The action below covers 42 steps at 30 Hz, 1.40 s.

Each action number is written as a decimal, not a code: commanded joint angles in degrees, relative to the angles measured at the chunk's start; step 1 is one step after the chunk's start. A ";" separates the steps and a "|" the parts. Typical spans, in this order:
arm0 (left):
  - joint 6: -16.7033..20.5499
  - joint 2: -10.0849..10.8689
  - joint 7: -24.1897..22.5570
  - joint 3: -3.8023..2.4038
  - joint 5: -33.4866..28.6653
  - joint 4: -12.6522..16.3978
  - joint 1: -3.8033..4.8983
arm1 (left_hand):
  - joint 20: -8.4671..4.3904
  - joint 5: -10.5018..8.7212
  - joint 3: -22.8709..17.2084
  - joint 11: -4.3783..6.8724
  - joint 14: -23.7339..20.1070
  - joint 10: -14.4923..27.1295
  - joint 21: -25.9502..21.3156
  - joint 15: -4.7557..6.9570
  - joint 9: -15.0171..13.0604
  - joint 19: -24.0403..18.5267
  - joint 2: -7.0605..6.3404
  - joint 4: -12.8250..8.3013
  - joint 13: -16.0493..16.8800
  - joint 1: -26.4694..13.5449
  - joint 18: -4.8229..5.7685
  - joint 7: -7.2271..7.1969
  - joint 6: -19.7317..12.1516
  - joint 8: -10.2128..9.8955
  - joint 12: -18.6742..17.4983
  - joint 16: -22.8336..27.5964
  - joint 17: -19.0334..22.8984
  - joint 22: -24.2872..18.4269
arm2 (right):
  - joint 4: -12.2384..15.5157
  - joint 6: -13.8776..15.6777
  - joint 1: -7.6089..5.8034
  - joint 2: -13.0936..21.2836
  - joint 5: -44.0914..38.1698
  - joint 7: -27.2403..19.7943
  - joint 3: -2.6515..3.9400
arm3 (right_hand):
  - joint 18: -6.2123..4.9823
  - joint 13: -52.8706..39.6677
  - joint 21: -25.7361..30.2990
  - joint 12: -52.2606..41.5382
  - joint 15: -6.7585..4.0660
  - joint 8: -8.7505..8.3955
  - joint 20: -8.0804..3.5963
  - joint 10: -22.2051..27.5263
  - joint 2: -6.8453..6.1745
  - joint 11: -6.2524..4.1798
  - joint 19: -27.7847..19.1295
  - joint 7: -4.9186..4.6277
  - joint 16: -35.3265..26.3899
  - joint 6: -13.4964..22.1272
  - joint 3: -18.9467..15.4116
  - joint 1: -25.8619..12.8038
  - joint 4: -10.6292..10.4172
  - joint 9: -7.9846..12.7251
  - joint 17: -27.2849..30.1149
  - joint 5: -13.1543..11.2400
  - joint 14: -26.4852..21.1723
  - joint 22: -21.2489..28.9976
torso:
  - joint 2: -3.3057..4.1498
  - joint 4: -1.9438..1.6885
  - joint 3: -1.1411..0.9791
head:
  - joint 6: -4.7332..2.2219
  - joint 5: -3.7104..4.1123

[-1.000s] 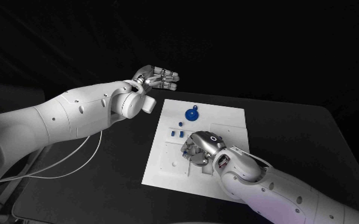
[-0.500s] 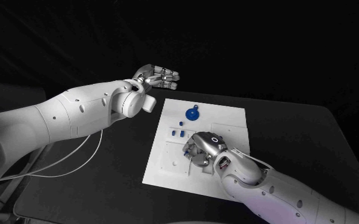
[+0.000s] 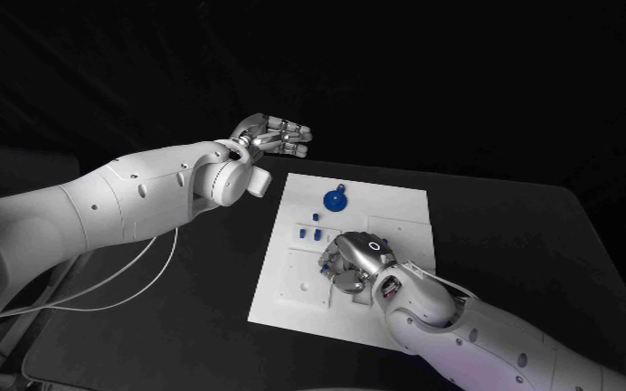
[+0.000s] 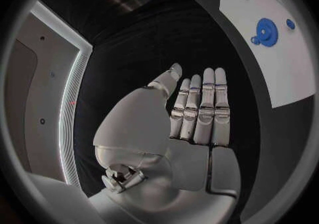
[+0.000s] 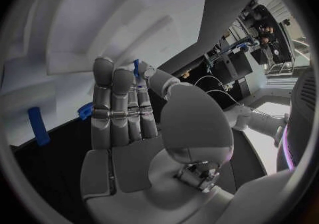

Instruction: Assemble the parts on the task board

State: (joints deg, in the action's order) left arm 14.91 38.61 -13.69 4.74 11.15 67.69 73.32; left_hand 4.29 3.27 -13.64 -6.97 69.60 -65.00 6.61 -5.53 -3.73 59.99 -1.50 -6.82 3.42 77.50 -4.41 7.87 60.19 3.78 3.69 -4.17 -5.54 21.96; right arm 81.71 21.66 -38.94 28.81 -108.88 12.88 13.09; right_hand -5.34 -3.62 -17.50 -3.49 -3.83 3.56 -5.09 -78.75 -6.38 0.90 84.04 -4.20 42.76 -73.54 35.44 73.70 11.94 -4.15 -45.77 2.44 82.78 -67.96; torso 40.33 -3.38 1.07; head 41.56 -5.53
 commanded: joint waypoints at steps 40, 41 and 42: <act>-1.93 -0.11 0.77 -0.05 -0.24 -0.24 0.07 | 0.23 -0.02 0.46 -0.11 -0.25 0.25 0.33 -0.08 -0.02 -0.56 0.39 -0.20 -0.04 -0.40 0.61 0.05 0.15 -0.07 -0.28 0.30 0.05 -0.04 | 1.27 2.48 0.02 -0.04 3.72 1.02 -2.52 | -5.43 0.24 4.18 -0.37 3.51 0.04 3.70 19.58 -5.08 5.32 2.16 -2.02 0.29 12.12 -18.41 3.13 -5.14 0.47 5.89 8.88 -1.66 7.14 | 0.02 0.01 -0.07 | -0.19 0.65; -1.90 -0.07 0.73 -0.05 -0.24 -0.24 0.07 | 0.23 -0.02 0.46 -0.11 -0.25 0.25 0.33 -0.08 -0.02 -0.56 0.39 -0.20 -0.04 -0.40 0.61 0.05 0.15 -0.07 -0.28 0.30 0.05 -0.04 | 1.79 2.52 0.02 0.30 3.78 1.10 -2.52 | -5.44 0.24 4.07 -0.40 3.51 0.05 3.70 19.51 -5.04 5.31 2.17 -1.95 0.42 11.99 -18.43 3.20 -5.30 0.46 6.04 8.93 -1.66 7.29 | 0.02 0.03 -0.08 | -0.21 0.67; -1.89 -0.05 0.71 -0.05 -0.24 -0.25 0.07 | 0.28 0.00 0.77 -0.10 -0.32 0.27 0.24 -0.09 -0.05 -0.47 0.55 -0.03 -0.03 -0.24 0.56 0.01 0.31 0.00 -0.26 0.25 0.02 -0.37 | 2.38 2.54 0.00 0.68 3.84 1.18 -2.49 | -5.45 0.24 4.05 -0.44 3.50 0.04 3.70 19.40 -4.97 5.28 2.18 -1.83 0.45 11.96 -18.39 3.19 -5.32 0.47 6.05 8.99 -1.63 7.31 | 0.01 0.02 -0.06 | -0.24 0.71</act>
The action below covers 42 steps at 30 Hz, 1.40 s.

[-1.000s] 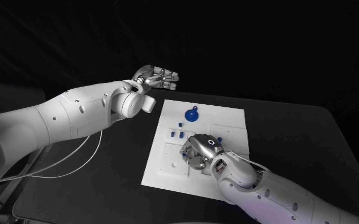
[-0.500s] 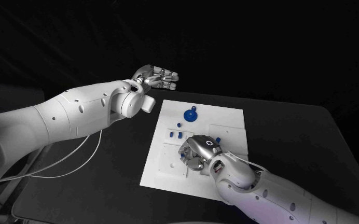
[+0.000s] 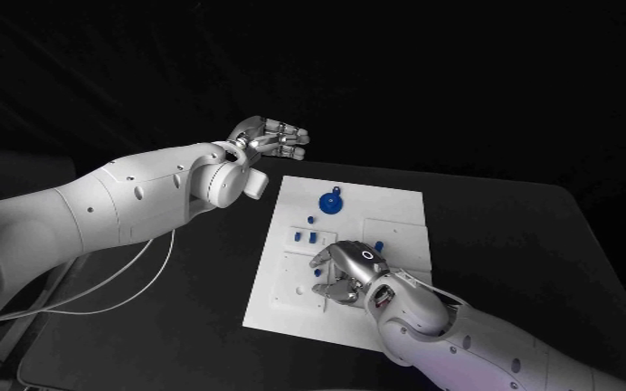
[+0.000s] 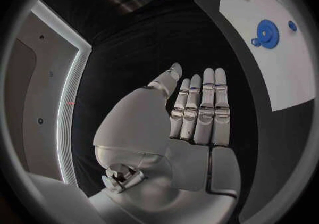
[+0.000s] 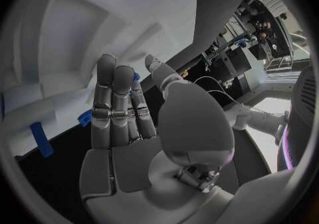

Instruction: Assemble the parts on the task board

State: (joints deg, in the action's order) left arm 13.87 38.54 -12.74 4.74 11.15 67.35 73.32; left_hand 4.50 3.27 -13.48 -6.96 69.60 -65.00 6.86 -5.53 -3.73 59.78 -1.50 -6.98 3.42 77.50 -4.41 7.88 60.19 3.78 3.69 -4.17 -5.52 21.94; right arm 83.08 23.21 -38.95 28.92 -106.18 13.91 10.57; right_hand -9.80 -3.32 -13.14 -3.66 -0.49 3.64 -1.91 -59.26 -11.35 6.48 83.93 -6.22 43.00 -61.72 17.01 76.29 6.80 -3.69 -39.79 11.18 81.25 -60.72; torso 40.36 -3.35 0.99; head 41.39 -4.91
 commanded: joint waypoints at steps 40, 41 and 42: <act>-1.15 0.20 -1.48 -0.04 -0.15 0.02 0.04 | -0.20 0.14 0.49 0.11 0.30 -0.33 0.32 0.18 -0.03 0.03 0.84 0.02 -0.04 -0.06 0.57 -0.09 0.63 -0.04 -0.27 0.13 -0.16 -0.43 | 5.65 -16.69 -4.93 13.51 1.25 0.63 9.94 | 1.00 -0.04 -2.74 -0.10 -0.94 -0.05 -0.70 -3.47 1.72 -1.49 2.04 1.15 1.18 0.23 -0.74 0.34 1.09 0.01 0.72 -5.30 0.37 1.57 | -0.17 0.09 0.14 | -0.72 1.84; -1.16 0.20 -1.48 -0.04 -0.15 0.02 0.03 | -0.20 0.14 0.49 0.11 0.30 -0.33 0.32 0.18 -0.03 0.03 0.84 0.02 -0.04 -0.06 0.57 -0.09 0.63 -0.04 -0.27 0.13 -0.16 -0.43 | 5.59 -17.01 -4.91 13.51 1.15 0.69 9.94 | 1.06 -0.03 -2.73 -0.03 -0.96 -0.08 -0.74 -3.61 1.76 -1.51 2.06 1.14 1.17 0.18 -0.99 0.46 0.86 0.02 0.74 -5.34 0.37 1.64 | -0.17 0.09 0.14 | -0.72 1.84; -1.17 0.22 -1.48 -0.04 -0.15 0.02 0.03 | -0.20 0.14 0.49 0.11 0.30 -0.33 0.32 0.18 -0.03 0.03 0.84 0.02 -0.04 -0.06 0.57 -0.09 0.63 -0.04 -0.27 0.13 -0.16 -0.43 | 5.54 -17.40 -4.86 13.50 1.01 0.74 9.93 | 1.08 -0.02 -2.72 -0.03 -0.87 -0.07 -0.67 -3.69 1.79 -1.48 2.05 1.12 1.17 0.22 -1.29 0.46 0.63 0.02 0.74 -5.30 0.37 1.71 | -0.16 0.10 0.16 | -0.70 1.83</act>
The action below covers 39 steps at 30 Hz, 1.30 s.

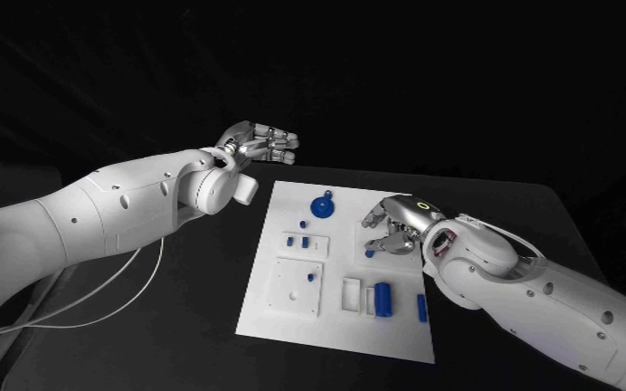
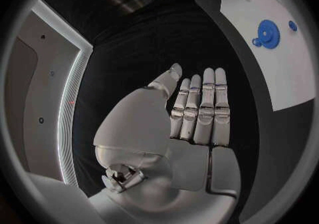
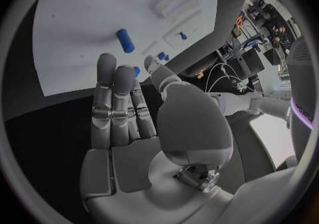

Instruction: Assemble the parts on the task board

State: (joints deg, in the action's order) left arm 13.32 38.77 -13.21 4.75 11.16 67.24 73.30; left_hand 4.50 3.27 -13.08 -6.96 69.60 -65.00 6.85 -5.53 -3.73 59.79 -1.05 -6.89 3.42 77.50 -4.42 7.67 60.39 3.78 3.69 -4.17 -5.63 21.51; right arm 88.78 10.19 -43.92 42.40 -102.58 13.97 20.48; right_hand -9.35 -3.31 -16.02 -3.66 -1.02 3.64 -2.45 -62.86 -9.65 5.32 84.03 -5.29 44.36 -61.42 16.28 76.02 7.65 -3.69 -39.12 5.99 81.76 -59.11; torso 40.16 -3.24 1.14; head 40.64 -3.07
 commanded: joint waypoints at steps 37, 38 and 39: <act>-2.28 0.06 0.44 -0.04 -0.06 0.36 0.04 | -0.15 0.11 0.10 0.05 0.14 -0.14 0.52 0.10 -0.02 -0.20 0.32 -0.08 -0.04 -0.51 0.68 0.18 0.18 -0.07 -0.27 0.22 -0.09 -0.08 | -2.54 -3.42 1.10 -2.39 -5.74 -0.14 -0.79 | 1.17 -0.07 -1.63 0.07 -1.36 -0.04 -1.14 -8.86 0.71 -2.15 1.67 -0.35 0.40 -6.97 16.70 -2.15 3.61 -0.05 -0.79 -2.41 -0.04 -2.16 | 0.01 -0.06 0.00 | 0.72 0.52; -2.32 0.07 0.48 -0.04 -0.08 0.42 0.04 | -0.15 0.11 0.10 0.05 0.14 -0.14 0.52 0.10 -0.02 -0.20 0.32 -0.08 -0.04 -0.51 0.68 0.18 0.18 -0.07 -0.27 0.22 -0.09 -0.08 | -2.61 -3.33 1.12 -2.45 -5.93 -0.04 -0.83 | 1.20 -0.10 -1.68 -0.01 -1.44 -0.01 -1.21 -9.25 0.85 -2.27 1.64 -0.31 0.40 -7.18 16.87 -2.08 3.70 -0.07 -0.82 -2.40 -0.06 -2.28 | 0.01 -0.07 0.01 | 0.76 0.52; -2.39 0.09 0.54 -0.04 -0.10 0.50 0.04 | -0.15 0.11 0.10 0.05 0.14 -0.14 0.52 0.10 -0.02 -0.20 0.32 -0.08 -0.04 -0.51 0.68 0.18 0.18 -0.07 -0.27 0.22 -0.09 -0.08 | -2.70 -3.24 1.13 -2.50 -6.20 0.11 -0.87 | 1.25 -0.13 -1.74 -0.09 -1.56 0.02 -1.29 -9.77 1.04 -2.43 1.63 -0.24 0.43 -7.43 17.02 -1.97 3.79 -0.09 -0.87 -2.39 -0.04 -2.41 | 0.02 -0.09 0.03 | 0.79 0.53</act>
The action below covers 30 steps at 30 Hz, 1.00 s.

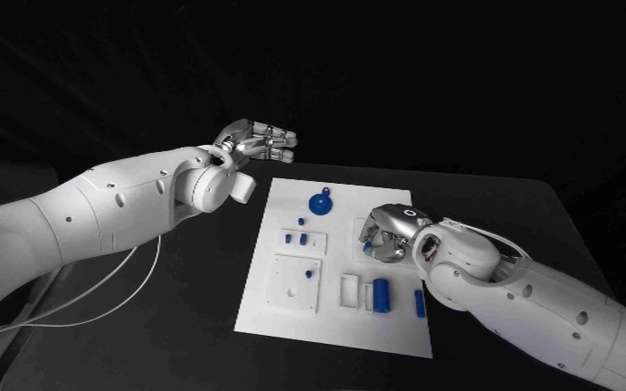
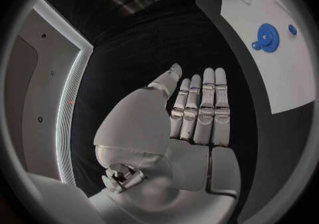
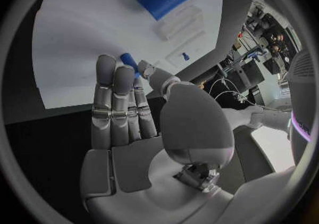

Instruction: Assemble the parts on the task board

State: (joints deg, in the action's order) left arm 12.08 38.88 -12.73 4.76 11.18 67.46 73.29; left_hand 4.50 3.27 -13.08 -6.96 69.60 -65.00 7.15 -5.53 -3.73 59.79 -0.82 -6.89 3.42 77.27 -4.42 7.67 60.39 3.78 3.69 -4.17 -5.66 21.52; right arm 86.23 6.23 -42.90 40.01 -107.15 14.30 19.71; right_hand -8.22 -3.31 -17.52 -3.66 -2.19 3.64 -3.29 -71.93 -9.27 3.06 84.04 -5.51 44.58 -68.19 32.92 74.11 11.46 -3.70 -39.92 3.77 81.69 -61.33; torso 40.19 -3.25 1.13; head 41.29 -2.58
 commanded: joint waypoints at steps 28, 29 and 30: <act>-1.41 0.37 0.71 -0.04 -0.16 0.63 0.04 | 0.10 0.16 0.48 -0.15 -0.31 0.38 -0.05 -0.11 -0.03 -0.22 -0.11 0.04 -0.02 -0.55 0.59 0.37 -0.59 -0.06 -0.25 0.22 0.00 -0.77 | -0.96 -0.27 0.33 -0.50 -3.43 0.81 -0.84 | 0.39 -0.13 0.08 -0.01 -0.44 -0.03 -0.60 -0.70 -0.35 -0.13 0.92 -0.03 -0.18 -0.56 0.45 -1.02 0.34 -0.06 -0.50 3.00 -0.19 -2.25 | -0.01 0.00 -0.02 | 0.43 -0.17; -1.43 0.39 0.72 -0.04 -0.17 0.65 0.04 | 0.09 0.18 0.48 -0.14 -0.27 0.35 -0.05 -0.09 -0.03 -0.18 -0.08 0.05 -0.03 -0.54 0.58 0.37 -0.57 -0.05 -0.25 0.20 -0.01 -0.80 | -1.01 -0.37 0.34 -0.52 -3.37 0.75 -0.85 | 0.42 -0.13 0.17 -0.02 -0.45 -0.02 -0.61 -0.72 -0.21 -0.15 0.99 -0.02 -0.20 -0.61 0.36 -0.90 0.33 -0.07 -0.50 3.09 -0.19 -2.26 | -0.01 0.00 -0.02 | 0.43 -0.17; -1.45 0.40 0.73 -0.04 -0.18 0.66 0.04 | 0.08 0.19 0.49 -0.14 -0.23 0.32 -0.04 -0.07 -0.03 -0.13 -0.06 0.06 -0.03 -0.54 0.57 0.37 -0.54 -0.05 -0.26 0.19 -0.03 -0.84 | -1.05 -0.42 0.34 -0.53 -3.33 0.70 -0.86 | 0.42 -0.12 0.19 -0.01 -0.46 -0.02 -0.63 -0.72 -0.18 -0.15 1.00 -0.01 -0.19 -0.63 0.36 -0.86 0.34 -0.07 -0.51 3.11 -0.18 -2.28 | -0.01 0.00 -0.02 | 0.43 -0.17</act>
State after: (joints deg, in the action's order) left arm 11.53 39.29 -11.81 4.76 11.17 67.93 73.29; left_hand 4.50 3.28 -12.92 -7.18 69.60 -64.79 7.14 -5.53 -3.73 59.79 -0.82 -6.73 3.42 77.27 -4.42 7.97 60.09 3.78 3.69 -4.17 -5.64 20.73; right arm 85.29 7.25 -42.69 39.52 -110.24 15.19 18.94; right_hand -7.39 -3.48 -17.63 -3.49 -2.46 3.64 -3.79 -72.89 -9.35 2.87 83.92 -5.41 44.57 -69.10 33.68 73.58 11.76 -3.74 -40.36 6.66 81.58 -63.52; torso 40.17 -3.24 1.10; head 41.75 -2.78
